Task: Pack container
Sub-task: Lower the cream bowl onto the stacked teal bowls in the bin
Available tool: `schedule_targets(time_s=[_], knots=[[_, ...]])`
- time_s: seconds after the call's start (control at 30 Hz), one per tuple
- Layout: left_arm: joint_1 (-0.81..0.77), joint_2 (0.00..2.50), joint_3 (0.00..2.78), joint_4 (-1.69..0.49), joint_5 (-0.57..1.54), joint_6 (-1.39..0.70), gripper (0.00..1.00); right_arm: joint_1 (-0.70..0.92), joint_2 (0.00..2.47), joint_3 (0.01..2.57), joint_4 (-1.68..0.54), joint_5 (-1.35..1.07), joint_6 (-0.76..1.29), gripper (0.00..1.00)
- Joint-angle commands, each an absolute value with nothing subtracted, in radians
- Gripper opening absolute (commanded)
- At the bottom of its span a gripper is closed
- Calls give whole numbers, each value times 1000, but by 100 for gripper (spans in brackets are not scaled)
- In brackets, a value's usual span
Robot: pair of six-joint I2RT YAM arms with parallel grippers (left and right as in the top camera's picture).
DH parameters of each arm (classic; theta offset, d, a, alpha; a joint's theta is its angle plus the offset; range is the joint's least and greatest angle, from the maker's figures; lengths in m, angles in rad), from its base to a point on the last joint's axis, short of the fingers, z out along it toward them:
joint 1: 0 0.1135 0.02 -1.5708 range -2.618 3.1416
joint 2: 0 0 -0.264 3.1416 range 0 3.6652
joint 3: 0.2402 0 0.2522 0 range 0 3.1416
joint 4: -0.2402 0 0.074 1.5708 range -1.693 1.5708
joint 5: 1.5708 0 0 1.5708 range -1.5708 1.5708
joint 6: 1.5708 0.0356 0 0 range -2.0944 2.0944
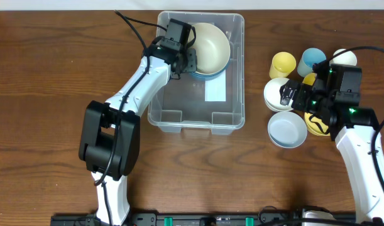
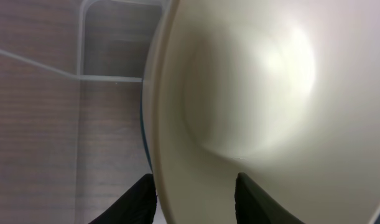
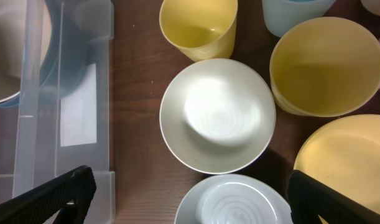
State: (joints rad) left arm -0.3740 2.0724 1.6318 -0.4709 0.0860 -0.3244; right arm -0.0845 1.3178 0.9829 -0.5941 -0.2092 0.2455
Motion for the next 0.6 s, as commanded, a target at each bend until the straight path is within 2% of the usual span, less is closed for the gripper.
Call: schedule_targets(time_s=[0.0,0.3,0.57], knots=[[-394,2063,1635,-466,69,-311,40,-77,1330,1000,-595,-214,255,99],[-416,2019,1637,-450,67,-312,38,-70,1359,1000,-603,-217,258,99],[-417,1938,1656,-445,8,-307,44,-59,1375,1000,-602,-217,258,99]])
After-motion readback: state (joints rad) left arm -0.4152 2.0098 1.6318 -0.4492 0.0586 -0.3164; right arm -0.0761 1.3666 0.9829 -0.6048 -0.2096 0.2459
